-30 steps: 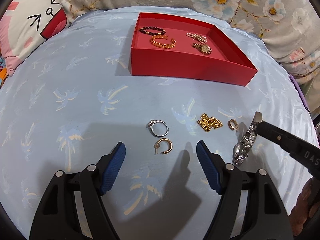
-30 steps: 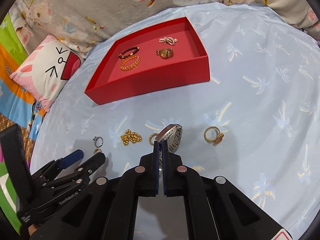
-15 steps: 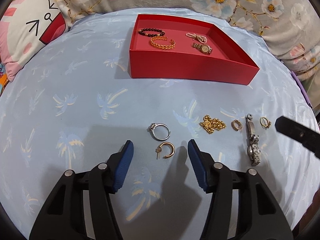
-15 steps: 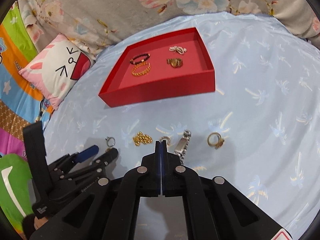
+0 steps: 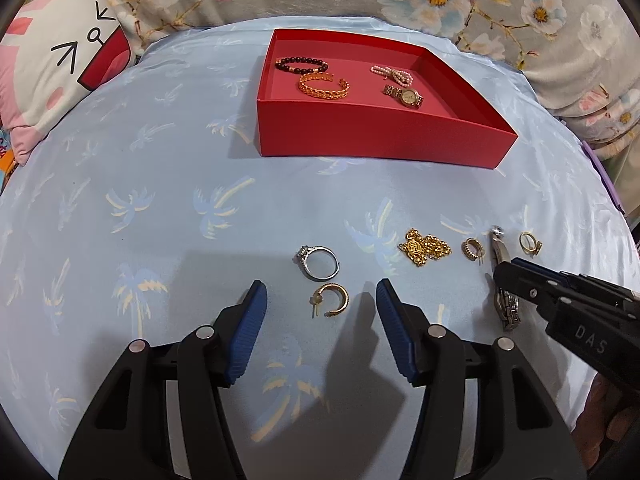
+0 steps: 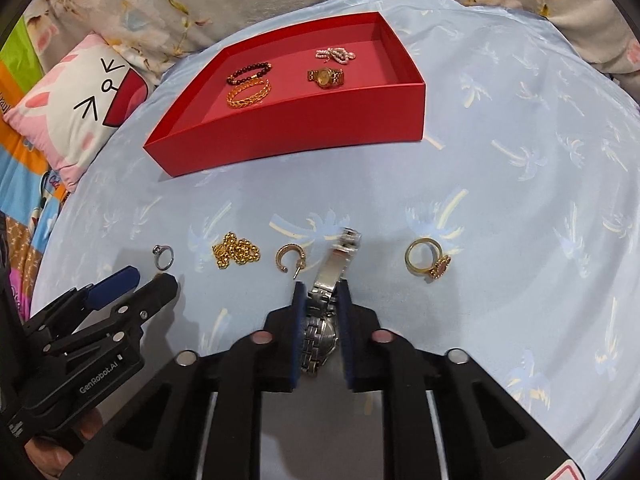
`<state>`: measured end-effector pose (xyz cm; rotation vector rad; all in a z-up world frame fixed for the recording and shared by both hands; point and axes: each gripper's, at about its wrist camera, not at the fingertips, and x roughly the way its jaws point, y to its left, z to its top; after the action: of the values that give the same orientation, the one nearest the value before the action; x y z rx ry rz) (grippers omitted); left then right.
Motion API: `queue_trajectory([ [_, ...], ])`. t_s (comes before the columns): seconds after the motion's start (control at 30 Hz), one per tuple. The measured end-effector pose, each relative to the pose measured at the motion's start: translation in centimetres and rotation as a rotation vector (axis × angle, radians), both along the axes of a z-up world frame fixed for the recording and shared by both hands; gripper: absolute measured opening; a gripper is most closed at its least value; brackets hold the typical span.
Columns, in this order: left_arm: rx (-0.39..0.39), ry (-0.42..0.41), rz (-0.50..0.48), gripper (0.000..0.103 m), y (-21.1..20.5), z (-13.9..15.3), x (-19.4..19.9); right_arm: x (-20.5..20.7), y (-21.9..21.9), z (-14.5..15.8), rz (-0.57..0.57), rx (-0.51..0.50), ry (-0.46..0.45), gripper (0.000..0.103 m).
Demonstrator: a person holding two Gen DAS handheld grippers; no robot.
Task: Organize jewelry
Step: 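Carry the silver watch with the right tool while the left grasps a gold hoop earring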
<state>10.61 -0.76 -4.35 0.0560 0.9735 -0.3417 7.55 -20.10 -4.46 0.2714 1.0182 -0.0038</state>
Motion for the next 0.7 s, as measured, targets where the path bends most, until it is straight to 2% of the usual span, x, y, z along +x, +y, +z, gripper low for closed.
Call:
queue_trajectory([
  [0.2,-0.007,-0.001,-0.006,0.053,0.0,0.0,0.1,-0.9,-0.7,1.5,-0.018,0.049,-0.047,0.010],
  [0.4,-0.005,-0.004,-0.018,0.038,-0.4,0.0,0.1,-1.5,-0.8,3.9,-0.011,0.069,-0.096,0.010],
  [0.53,-0.004,-0.004,-0.033,0.020,-0.6,0.0,0.0,-1.6,-0.7,4.5,-0.003,0.075,-0.106,0.010],
  [0.7,-0.002,-0.002,-0.049,0.018,-0.9,0.0,-0.4,-1.8,-0.6,4.8,0.002,0.084,-0.114,0.010],
])
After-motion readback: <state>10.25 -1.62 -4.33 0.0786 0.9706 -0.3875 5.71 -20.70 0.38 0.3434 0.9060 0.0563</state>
